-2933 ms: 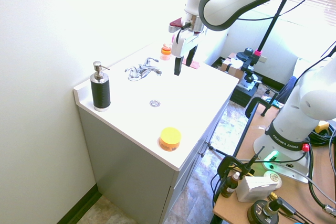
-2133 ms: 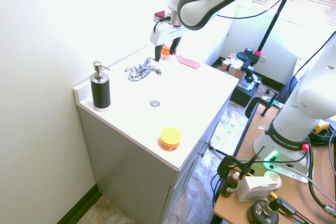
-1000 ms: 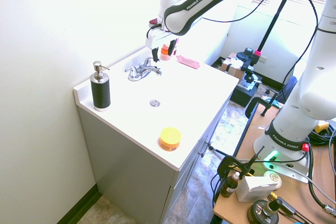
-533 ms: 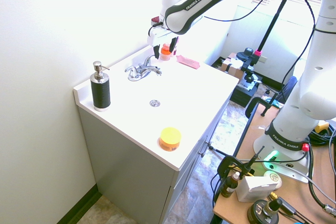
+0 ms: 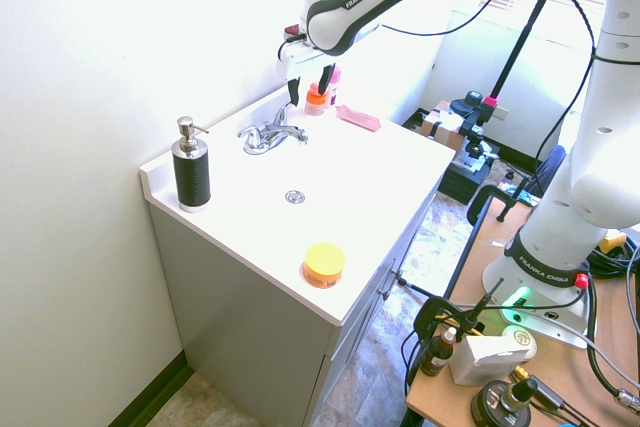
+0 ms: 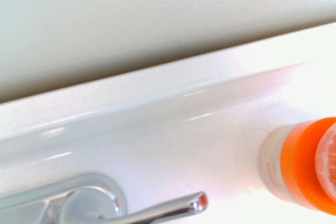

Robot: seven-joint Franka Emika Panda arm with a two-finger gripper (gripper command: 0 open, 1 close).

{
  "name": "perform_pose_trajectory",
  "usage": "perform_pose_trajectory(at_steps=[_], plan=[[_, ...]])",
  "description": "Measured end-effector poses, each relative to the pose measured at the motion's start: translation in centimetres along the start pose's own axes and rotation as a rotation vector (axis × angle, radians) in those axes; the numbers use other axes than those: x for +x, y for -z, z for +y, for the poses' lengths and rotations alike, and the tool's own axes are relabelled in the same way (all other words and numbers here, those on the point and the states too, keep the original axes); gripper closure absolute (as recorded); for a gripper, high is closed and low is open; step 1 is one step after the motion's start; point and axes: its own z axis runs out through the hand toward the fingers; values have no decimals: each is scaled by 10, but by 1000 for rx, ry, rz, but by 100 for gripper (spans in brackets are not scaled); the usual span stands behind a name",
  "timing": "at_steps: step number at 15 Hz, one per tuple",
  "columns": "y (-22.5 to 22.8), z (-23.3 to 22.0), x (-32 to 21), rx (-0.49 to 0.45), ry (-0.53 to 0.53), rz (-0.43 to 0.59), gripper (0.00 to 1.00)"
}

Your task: Turn off the cold water

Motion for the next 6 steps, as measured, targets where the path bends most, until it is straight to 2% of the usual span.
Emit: perform_pose_trajectory(at_steps=[6], plan=[[60, 33, -63, 34, 53, -101, 0]])
